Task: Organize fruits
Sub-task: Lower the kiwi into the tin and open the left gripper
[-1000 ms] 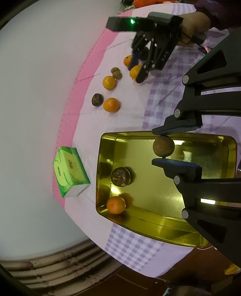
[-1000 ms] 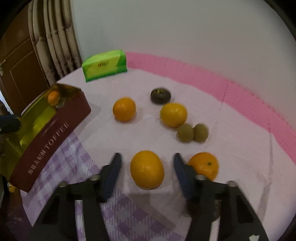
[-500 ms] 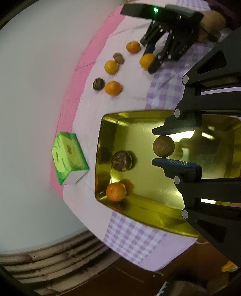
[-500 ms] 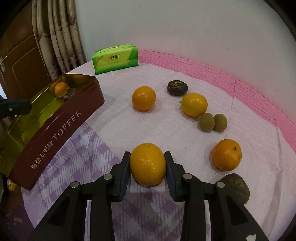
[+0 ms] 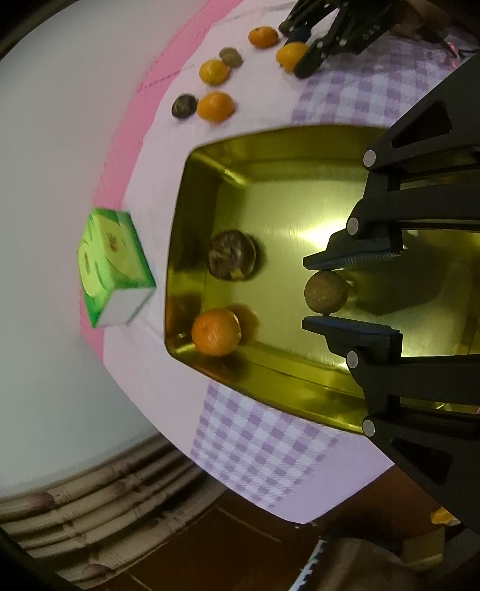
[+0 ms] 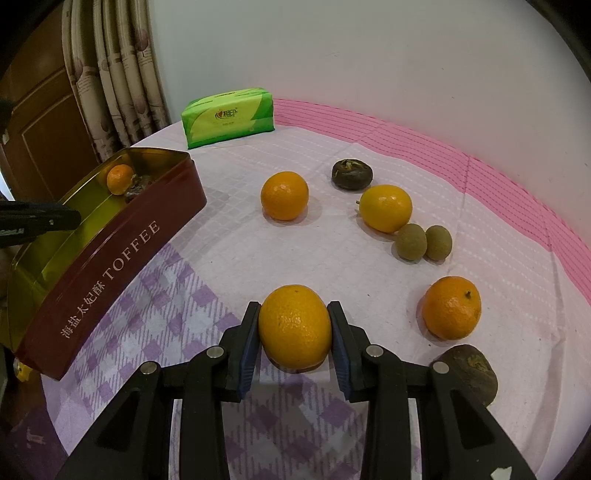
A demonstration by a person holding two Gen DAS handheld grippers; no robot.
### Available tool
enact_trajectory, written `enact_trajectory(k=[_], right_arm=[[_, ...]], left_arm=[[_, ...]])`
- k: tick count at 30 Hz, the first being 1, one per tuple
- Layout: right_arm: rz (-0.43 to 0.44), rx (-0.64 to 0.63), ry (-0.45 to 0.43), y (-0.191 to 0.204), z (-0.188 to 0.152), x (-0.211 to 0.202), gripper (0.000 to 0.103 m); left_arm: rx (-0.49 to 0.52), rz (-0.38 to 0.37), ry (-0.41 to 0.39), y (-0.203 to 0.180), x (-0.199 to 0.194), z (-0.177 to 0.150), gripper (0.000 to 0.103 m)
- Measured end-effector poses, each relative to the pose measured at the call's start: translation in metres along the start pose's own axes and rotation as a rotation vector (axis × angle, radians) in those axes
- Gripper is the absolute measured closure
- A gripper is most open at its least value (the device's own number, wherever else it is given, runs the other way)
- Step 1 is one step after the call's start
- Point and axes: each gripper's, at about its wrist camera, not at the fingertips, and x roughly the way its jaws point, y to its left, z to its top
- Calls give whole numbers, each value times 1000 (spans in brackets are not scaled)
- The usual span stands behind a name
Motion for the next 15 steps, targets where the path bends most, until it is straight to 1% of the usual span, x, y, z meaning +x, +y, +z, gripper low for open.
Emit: enact_trajectory(k=[6, 12, 15], right_arm=[[0, -1, 0, 0, 0, 0, 70], [0, -1, 0, 0, 0, 0, 70], [0, -1, 0, 0, 0, 0, 70]], left_arm=[[-17, 37, 40, 11, 17, 1, 77], [-11, 64, 40, 14, 22, 2, 76], [-41, 48, 59, 22, 27, 4, 76]])
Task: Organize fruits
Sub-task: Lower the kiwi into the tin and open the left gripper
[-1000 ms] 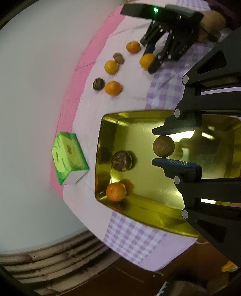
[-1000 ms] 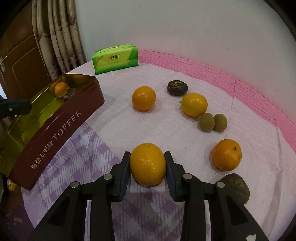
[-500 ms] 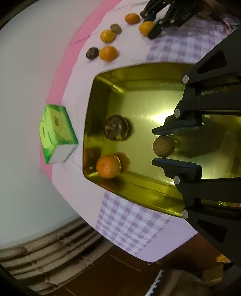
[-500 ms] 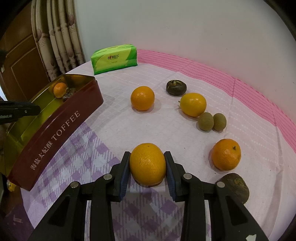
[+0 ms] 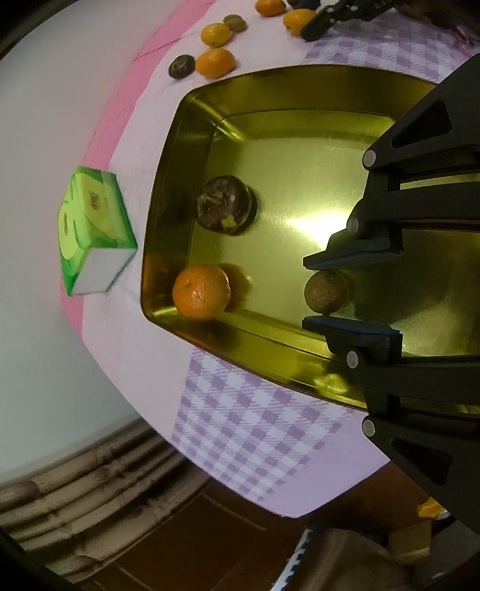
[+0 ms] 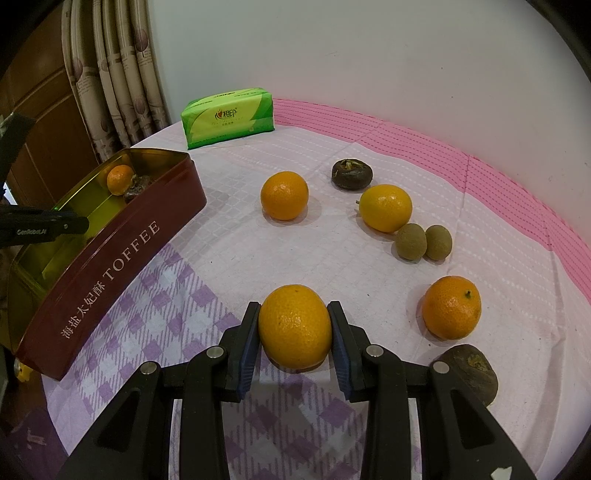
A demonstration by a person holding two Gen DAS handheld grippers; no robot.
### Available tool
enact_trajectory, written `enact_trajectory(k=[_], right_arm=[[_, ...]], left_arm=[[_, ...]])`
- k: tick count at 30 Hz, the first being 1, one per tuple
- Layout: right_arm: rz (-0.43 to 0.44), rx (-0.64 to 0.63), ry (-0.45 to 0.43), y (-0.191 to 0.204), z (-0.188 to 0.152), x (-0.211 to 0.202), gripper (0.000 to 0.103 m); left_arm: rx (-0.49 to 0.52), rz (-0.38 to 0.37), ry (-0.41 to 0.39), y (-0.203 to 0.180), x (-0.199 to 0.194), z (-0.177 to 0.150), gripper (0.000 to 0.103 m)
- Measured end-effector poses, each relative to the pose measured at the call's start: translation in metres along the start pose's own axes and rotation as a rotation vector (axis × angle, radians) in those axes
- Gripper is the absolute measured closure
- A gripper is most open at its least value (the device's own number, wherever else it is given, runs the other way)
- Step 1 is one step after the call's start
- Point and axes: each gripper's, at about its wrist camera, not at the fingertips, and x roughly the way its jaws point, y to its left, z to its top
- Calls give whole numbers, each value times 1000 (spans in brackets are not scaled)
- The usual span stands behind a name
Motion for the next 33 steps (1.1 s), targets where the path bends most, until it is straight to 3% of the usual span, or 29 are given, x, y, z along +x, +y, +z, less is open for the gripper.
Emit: enact_trajectory(k=[10, 21, 33], right_arm=[[-1, -1, 0, 0, 0, 0, 70], [-1, -1, -1, 0, 0, 0, 70], [-9, -8, -1, 1, 0, 0, 70]], left_arm=[[-69, -18, 17, 15, 6, 5, 76], [-13, 58, -46, 12, 0, 8, 76], [1, 70, -51, 3, -8, 4, 76]])
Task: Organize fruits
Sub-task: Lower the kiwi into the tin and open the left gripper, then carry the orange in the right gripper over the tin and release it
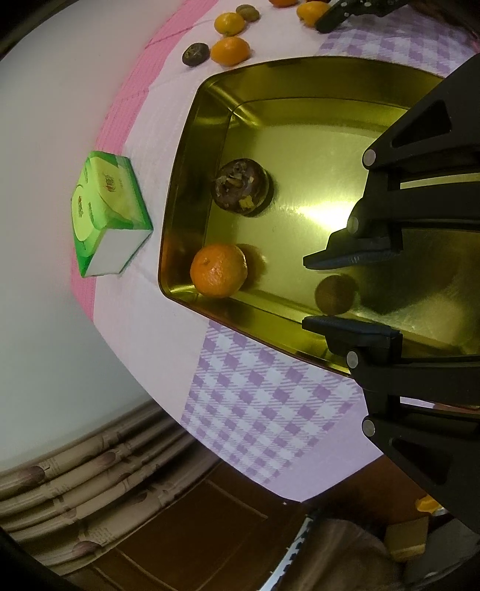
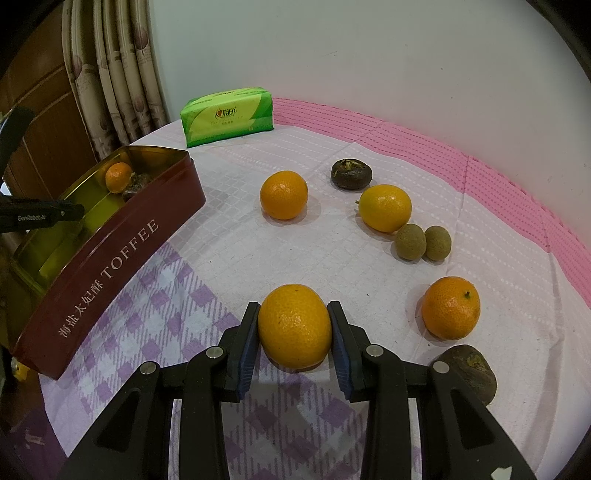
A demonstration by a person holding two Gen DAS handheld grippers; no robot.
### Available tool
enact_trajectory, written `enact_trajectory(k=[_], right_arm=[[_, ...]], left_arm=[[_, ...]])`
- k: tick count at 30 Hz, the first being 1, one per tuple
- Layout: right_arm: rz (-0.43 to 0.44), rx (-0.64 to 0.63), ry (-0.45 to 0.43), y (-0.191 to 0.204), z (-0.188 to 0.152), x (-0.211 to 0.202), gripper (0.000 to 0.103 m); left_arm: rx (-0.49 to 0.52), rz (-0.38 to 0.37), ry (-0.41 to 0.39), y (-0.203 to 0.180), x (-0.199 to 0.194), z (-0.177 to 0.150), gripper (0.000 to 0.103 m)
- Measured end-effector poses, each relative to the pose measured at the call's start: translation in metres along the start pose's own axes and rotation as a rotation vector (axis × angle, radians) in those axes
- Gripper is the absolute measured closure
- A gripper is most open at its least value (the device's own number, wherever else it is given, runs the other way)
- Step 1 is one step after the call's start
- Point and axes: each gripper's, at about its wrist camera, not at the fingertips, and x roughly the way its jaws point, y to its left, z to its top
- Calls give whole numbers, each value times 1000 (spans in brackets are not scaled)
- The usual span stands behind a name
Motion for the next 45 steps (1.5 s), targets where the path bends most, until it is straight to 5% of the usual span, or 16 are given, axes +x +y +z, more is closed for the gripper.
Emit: enact_trajectory(k=[12, 30, 37, 45], right_arm=[[-28, -9, 1, 5, -1, 0, 70], [66, 90, 37, 27, -17, -28, 71], [137, 73, -27, 50, 18, -58, 71], [253, -80, -31, 121, 66, -55, 71]], left_arm=[[15, 11, -56, -2, -26, 2, 44], [-49, 29, -92, 16, -41, 11, 43], [-200, 114, -98, 59, -43, 16, 42], [-313, 168, -93, 92, -43, 14, 39]])
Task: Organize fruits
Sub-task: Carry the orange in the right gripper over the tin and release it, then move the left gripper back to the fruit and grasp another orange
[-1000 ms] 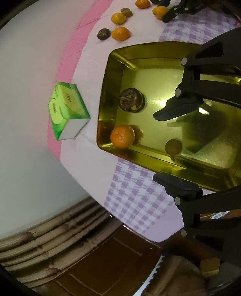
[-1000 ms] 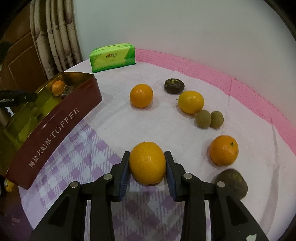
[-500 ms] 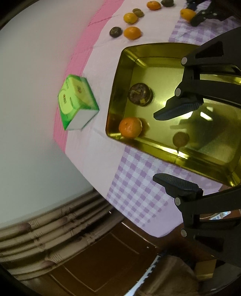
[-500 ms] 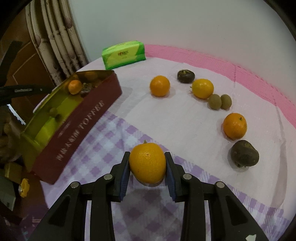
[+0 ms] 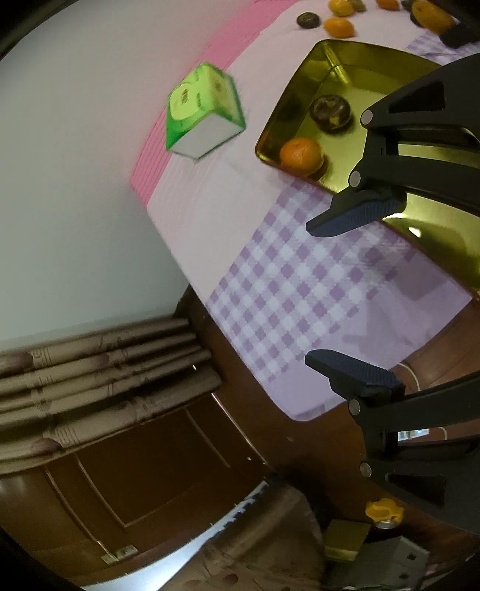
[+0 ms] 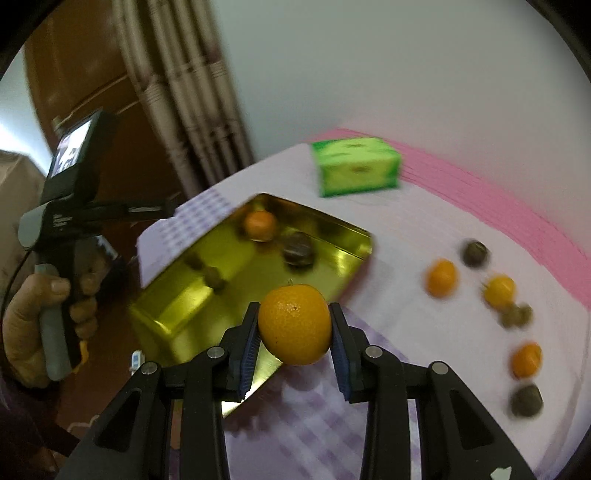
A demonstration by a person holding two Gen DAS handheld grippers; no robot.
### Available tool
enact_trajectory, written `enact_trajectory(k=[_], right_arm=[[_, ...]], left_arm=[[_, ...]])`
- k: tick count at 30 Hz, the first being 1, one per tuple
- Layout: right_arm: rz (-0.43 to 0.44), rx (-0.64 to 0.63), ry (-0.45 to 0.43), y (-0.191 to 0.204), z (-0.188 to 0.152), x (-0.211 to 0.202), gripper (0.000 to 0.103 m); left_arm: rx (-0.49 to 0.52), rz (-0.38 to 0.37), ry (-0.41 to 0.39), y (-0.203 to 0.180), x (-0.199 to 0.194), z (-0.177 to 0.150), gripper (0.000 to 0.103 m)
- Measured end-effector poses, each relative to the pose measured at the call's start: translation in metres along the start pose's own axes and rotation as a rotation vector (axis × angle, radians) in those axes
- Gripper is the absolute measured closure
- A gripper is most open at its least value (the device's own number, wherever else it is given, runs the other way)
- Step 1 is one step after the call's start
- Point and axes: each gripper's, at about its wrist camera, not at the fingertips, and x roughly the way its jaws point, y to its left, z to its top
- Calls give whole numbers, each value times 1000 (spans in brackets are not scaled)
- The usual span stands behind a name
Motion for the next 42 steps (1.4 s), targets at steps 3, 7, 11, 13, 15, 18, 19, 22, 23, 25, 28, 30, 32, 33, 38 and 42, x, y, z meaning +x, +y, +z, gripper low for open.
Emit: enact_trajectory(k=[3, 7, 11, 13, 15, 18, 19, 22, 23, 25, 28, 30, 32, 33, 38, 42], right_arm=[[18, -58, 30, 20, 14, 21, 71], [38, -66, 89, 31, 28, 55, 71], [38, -57, 125, 30, 34, 80, 71], [38, -46, 144, 28, 36, 91, 71], [36, -37, 163, 28, 38, 99, 71], [33, -38, 192, 32, 41, 110, 70], [33, -41, 196, 34, 42, 112, 70], [28, -54, 214, 42, 46, 121, 70], [26, -55, 218, 42, 48, 124, 70], [27, -52, 223, 45, 51, 129, 70], [29, -49, 221, 47, 52, 131, 70], [31, -45, 215, 47, 54, 131, 70], [31, -38, 209, 47, 54, 131, 70], [34, -34, 206, 46, 55, 130, 70], [48, -5, 170, 41, 62, 126, 69], [68, 48, 87, 31, 65, 104, 60]], left_arm=[[4, 0, 1, -1, 0, 0, 38], [16, 15, -4, -5, 1, 0, 36], [17, 21, 1, -7, 4, 0, 36], [15, 23, 4, -8, 5, -1, 36], [20, 24, 3, -8, 6, -1, 36], [25, 23, -1, -8, 6, -2, 36], [25, 24, -2, -8, 6, -2, 36], [15, 19, 1, -6, 6, -3, 36], [13, 16, 4, -6, 7, -3, 36], [8, 14, 9, -6, 7, -3, 36], [-6, 22, 7, -2, 7, -2, 36], [-21, 21, 10, 1, 8, -1, 36], [-29, 17, 18, 2, 10, -1, 36], [-29, 16, 20, 2, 11, -1, 36], [-14, 15, 14, -1, 9, -2, 36], [-2, 10, 12, -5, 8, -4, 36]])
